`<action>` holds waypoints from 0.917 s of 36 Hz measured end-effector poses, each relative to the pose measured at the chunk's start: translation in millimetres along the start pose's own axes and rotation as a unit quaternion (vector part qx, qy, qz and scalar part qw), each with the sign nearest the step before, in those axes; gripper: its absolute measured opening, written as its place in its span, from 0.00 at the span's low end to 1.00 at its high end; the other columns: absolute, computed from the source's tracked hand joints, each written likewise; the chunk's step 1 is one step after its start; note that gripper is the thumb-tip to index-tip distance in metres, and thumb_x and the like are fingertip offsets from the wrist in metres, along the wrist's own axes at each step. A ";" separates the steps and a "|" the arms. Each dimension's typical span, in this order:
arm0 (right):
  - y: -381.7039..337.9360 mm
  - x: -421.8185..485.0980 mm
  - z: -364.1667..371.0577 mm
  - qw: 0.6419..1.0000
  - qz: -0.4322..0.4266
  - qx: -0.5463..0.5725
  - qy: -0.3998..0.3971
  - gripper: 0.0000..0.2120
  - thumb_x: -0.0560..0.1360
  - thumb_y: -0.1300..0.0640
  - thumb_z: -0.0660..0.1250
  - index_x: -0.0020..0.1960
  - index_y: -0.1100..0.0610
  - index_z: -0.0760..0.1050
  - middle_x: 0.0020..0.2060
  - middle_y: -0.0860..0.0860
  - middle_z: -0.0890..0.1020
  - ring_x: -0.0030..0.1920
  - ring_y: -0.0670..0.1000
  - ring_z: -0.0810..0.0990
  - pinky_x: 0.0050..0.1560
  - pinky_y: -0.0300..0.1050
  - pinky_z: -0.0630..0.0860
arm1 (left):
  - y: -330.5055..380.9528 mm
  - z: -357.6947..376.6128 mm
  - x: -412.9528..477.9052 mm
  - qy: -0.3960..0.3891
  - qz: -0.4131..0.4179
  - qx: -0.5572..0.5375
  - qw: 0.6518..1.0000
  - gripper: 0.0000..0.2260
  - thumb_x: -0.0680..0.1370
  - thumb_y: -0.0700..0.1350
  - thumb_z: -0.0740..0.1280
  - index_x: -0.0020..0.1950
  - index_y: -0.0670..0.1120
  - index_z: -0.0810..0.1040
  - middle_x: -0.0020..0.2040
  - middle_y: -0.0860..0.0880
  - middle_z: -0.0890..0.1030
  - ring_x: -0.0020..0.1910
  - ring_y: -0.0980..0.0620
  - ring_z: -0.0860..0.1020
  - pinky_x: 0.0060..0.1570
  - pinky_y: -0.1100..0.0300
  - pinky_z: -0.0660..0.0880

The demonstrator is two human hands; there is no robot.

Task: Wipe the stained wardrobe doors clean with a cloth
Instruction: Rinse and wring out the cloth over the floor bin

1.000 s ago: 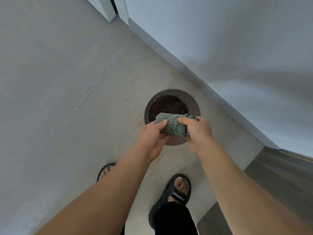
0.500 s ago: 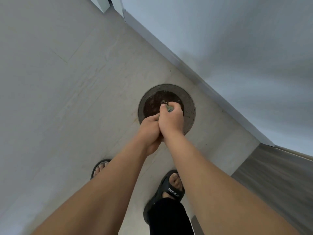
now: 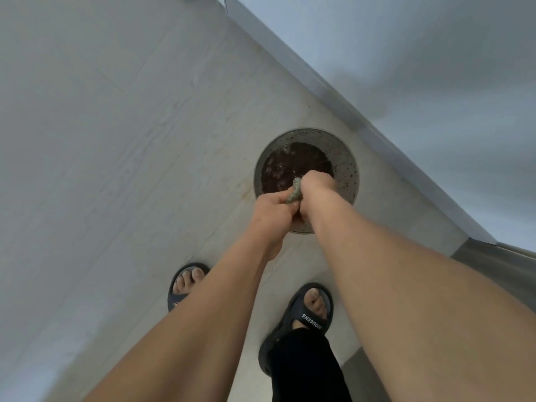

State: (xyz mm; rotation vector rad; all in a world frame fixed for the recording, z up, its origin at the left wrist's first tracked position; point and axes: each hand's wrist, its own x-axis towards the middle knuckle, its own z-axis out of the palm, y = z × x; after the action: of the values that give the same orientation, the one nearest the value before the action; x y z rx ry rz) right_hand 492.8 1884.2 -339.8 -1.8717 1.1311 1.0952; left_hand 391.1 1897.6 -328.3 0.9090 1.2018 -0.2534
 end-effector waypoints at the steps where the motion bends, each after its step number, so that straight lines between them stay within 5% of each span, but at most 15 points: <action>1: 0.5 3.4 -0.7 1.000 0.017 0.021 -0.002 0.14 0.80 0.57 0.56 0.52 0.63 0.77 0.39 0.55 0.81 0.34 0.54 0.79 0.29 0.42 0.71 | -1.4 -0.6 -0.3 0.000 0.001 0.012 1.000 0.16 0.83 0.32 0.63 0.44 0.44 0.87 0.44 0.42 0.87 0.47 0.41 0.84 0.55 0.42 0.83; 5: 0.8 0.8 -5.1 0.995 0.031 0.098 -0.009 0.22 0.82 0.52 0.52 0.51 0.67 0.77 0.37 0.58 0.80 0.35 0.56 0.78 0.31 0.46 0.70 | 0.4 -4.2 -4.7 -0.030 0.032 0.066 0.997 0.13 0.84 0.34 0.63 0.49 0.42 0.87 0.48 0.38 0.86 0.48 0.43 0.81 0.61 0.38 0.79; 7: -0.6 1.0 -7.2 0.995 0.002 0.096 -0.011 0.23 0.82 0.45 0.57 0.55 0.65 0.77 0.38 0.59 0.83 0.36 0.58 0.82 0.36 0.51 0.80 | 8.6 -7.7 -12.7 -0.051 0.061 0.071 0.994 0.13 0.83 0.32 0.60 0.54 0.38 0.85 0.50 0.38 0.84 0.50 0.45 0.79 0.65 0.39 0.76; 9: -0.5 -2.3 -14.7 0.991 0.003 0.100 -0.088 0.25 0.76 0.37 0.66 0.58 0.59 0.76 0.44 0.60 0.86 0.43 0.60 0.86 0.48 0.61 0.83 | 18.0 -13.1 -20.6 -0.060 0.130 0.172 0.975 0.14 0.83 0.33 0.59 0.62 0.39 0.83 0.58 0.40 0.84 0.54 0.51 0.78 0.63 0.52 0.74; 11: 2.3 -7.9 -20.1 0.974 0.035 0.082 -0.208 0.33 0.68 0.33 0.74 0.62 0.55 0.76 0.53 0.59 0.85 0.49 0.61 0.86 0.51 0.65 0.81 | 19.7 -18.0 -21.4 -0.058 0.209 0.333 0.918 0.19 0.85 0.36 0.59 0.75 0.45 0.76 0.74 0.44 0.76 0.71 0.51 0.73 0.72 0.59 0.64; 14: 6.7 -22.5 -27.8 0.952 -0.005 0.058 -0.301 0.26 0.73 0.42 0.75 0.66 0.51 0.76 0.60 0.55 0.81 0.57 0.58 0.83 0.54 0.63 0.80 | 21.8 -26.0 -16.4 -0.052 0.229 0.464 0.854 0.27 0.84 0.37 0.57 0.83 0.52 0.63 0.85 0.47 0.58 0.85 0.48 0.46 0.83 0.47 0.45; 17: 6.9 -30.6 -32.7 0.961 -0.035 0.090 -0.259 0.09 0.79 0.57 0.70 0.59 0.53 0.80 0.59 0.55 0.83 0.56 0.57 0.83 0.56 0.59 0.80 | 27.0 -28.4 -21.9 -0.069 0.284 0.545 0.786 0.30 0.83 0.39 0.57 0.85 0.53 0.59 0.85 0.55 0.54 0.83 0.51 0.38 0.82 0.50 0.34; 19: 6.4 -34.2 -36.2 0.955 -0.059 0.125 -0.262 0.08 0.81 0.61 0.65 0.57 0.54 0.80 0.55 0.55 0.85 0.53 0.56 0.85 0.51 0.55 0.82 | 28.6 -30.4 -25.0 -0.076 0.343 0.541 0.764 0.28 0.82 0.44 0.56 0.84 0.53 0.61 0.85 0.55 0.56 0.82 0.55 0.38 0.79 0.56 0.31; 21: 6.5 -35.5 -41.5 0.945 -0.082 0.160 -0.274 0.10 0.83 0.62 0.62 0.59 0.56 0.79 0.54 0.57 0.85 0.51 0.57 0.86 0.49 0.56 0.83 | 31.1 -34.3 -28.5 -0.056 0.376 0.463 0.801 0.28 0.78 0.50 0.55 0.79 0.51 0.70 0.83 0.51 0.62 0.83 0.55 0.46 0.82 0.55 0.38; 23: 8.0 -36.1 -47.9 0.946 -0.090 0.188 -0.247 0.10 0.83 0.64 0.62 0.61 0.58 0.79 0.49 0.59 0.84 0.44 0.55 0.85 0.43 0.52 0.83 | 29.9 -46.4 -24.3 0.012 0.414 0.391 0.822 0.23 0.77 0.52 0.59 0.67 0.45 0.80 0.78 0.45 0.71 0.81 0.49 0.60 0.81 0.49 0.56; 25: 7.9 -33.2 -55.9 0.946 -0.108 0.209 -0.223 0.10 0.82 0.64 0.62 0.60 0.59 0.79 0.40 0.56 0.80 0.33 0.50 0.78 0.32 0.42 0.77 | 30.1 -59.6 -14.1 0.104 0.387 0.353 0.846 0.19 0.79 0.53 0.61 0.63 0.41 0.76 0.74 0.43 0.72 0.75 0.47 0.67 0.72 0.51 0.66; 29: 8.7 -23.4 -64.4 0.941 -0.152 0.175 -0.245 0.11 0.83 0.56 0.63 0.60 0.61 0.78 0.29 0.49 0.68 0.25 0.45 0.62 0.21 0.38 0.57 | 39.4 -64.6 4.8 0.135 0.190 0.262 0.937 0.21 0.87 0.54 0.56 0.75 0.42 0.67 0.74 0.46 0.70 0.71 0.48 0.71 0.70 0.50 0.69; 33: 10.3 -27.5 -59.0 0.946 -0.165 0.110 -0.257 0.22 0.82 0.40 0.60 0.38 0.55 0.73 0.27 0.49 0.61 0.25 0.48 0.56 0.22 0.41 0.52 | 38.4 -45.7 20.7 0.078 0.115 0.214 0.967 0.23 0.89 0.56 0.48 0.69 0.41 0.72 0.59 0.50 0.75 0.63 0.47 0.74 0.67 0.52 0.69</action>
State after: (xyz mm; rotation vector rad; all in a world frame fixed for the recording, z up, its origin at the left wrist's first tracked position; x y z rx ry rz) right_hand 494.3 1839.0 -291.8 -1.4157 0.5879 1.1178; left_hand 391.0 1960.7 -331.6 1.4582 1.1921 -0.2634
